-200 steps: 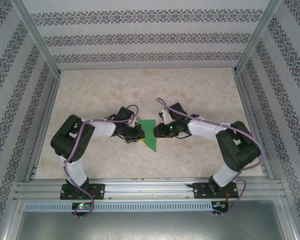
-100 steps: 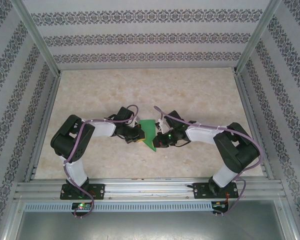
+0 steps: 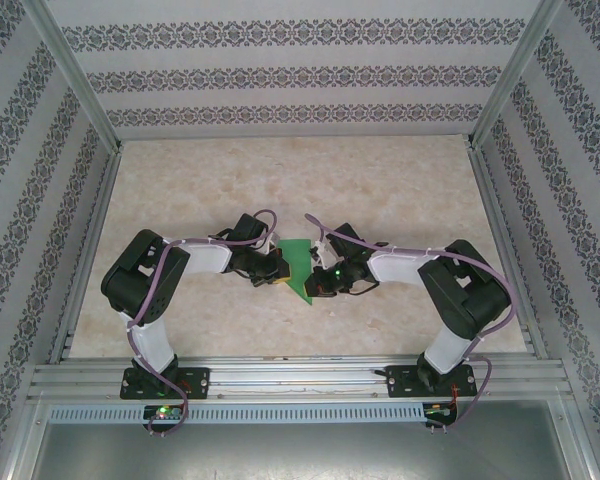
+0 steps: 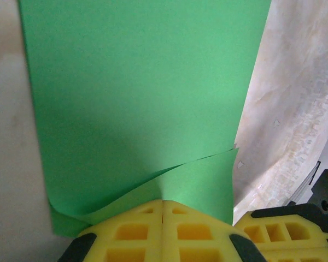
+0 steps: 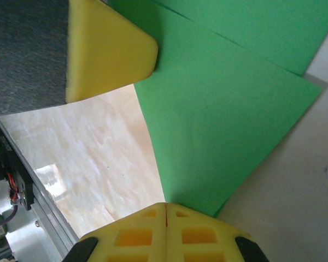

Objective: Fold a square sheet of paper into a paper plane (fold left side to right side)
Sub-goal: Third fold the triangle at the center of the table.

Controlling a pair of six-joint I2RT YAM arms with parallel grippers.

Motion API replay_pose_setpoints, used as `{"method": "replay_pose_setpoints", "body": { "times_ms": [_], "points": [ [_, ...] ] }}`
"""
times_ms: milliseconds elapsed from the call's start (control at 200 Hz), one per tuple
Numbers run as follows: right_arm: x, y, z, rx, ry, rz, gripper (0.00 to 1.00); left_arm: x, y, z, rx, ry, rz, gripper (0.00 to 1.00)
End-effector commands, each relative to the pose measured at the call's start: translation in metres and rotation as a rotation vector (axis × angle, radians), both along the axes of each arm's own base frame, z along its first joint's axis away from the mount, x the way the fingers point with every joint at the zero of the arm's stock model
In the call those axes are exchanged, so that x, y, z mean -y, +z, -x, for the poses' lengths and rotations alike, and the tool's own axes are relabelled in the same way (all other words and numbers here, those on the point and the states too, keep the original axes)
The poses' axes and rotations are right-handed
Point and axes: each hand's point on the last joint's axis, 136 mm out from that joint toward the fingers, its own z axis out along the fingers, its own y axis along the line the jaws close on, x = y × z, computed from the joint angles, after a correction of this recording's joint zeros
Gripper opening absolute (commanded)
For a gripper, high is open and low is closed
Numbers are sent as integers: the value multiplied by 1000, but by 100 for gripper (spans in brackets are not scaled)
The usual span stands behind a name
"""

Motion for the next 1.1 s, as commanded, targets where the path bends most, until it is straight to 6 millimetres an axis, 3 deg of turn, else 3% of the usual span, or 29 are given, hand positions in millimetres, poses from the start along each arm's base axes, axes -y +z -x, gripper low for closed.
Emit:
{"method": "replay_pose_setpoints", "body": {
  "times_ms": [0,610,879,1094],
  "points": [
    [-1,-7,2,-7,0,17,3,-13,-19,13,-41,24,-89,3],
    [-3,-18,4,-26,11,51,1,-10,-13,10,-26,24,-73,4],
    [13,-31,12,-64,-1,146,0,-3,25,-6,83,17,-30,8],
    [22,-44,18,-92,-20,212,0,-9,60,-13,200,20,-47,13]
  ]
}}
